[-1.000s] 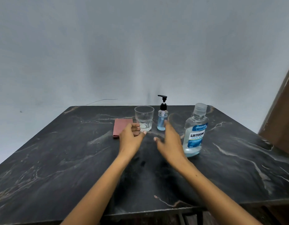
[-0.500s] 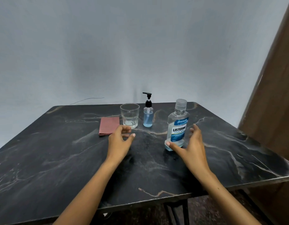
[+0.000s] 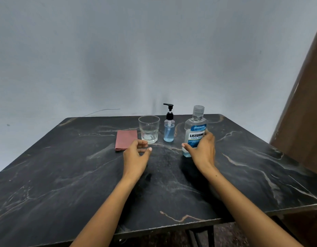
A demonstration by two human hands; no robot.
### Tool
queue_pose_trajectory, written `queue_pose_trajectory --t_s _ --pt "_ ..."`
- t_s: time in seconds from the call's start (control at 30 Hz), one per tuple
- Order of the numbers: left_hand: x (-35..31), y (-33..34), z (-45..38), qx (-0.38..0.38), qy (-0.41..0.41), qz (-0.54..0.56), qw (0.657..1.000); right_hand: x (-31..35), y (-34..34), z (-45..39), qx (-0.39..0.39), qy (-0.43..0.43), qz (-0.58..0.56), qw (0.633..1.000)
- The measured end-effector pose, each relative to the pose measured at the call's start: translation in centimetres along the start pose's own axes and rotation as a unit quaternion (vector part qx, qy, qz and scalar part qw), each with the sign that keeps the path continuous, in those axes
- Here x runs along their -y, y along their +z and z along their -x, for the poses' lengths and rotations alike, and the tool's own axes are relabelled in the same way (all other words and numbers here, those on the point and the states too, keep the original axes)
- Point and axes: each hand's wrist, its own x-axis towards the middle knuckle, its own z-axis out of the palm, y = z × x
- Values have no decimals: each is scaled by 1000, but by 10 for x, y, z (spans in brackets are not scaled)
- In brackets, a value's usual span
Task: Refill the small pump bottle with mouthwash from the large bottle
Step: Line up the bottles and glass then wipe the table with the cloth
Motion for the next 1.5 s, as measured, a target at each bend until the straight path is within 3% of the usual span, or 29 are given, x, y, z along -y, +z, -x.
queue_pose_trajectory --t_s 0.47,0.8,0.9,0.97,1.07,1.17,1.37,1.5 --pt "3 -2 -3 -13 -12 17 1000 9 58 -62 -55 74 42 995" --pt "3 0 -4 -18 -16 9 1000 12 61 -59 -41 78 44 995" --pt "1 -2 -7 -37 -23 13 999 23 56 -42 -66 31 35 997" --pt "0 -8 -12 -75 -32 23 996 33 59 -23 -69 -69 39 994" --pt "2 -22 -17 -162 -61 57 983 54 75 4 57 -246 48 966" --pt "4 -33 -20 -237 -106 103 960 78 107 16 227 -339 96 908" --pt "5 -37 -20 -267 -156 164 937 104 159 8 409 -262 174 856" --pt "7 -38 -22 -270 -162 174 933 109 174 4 425 -227 200 853"
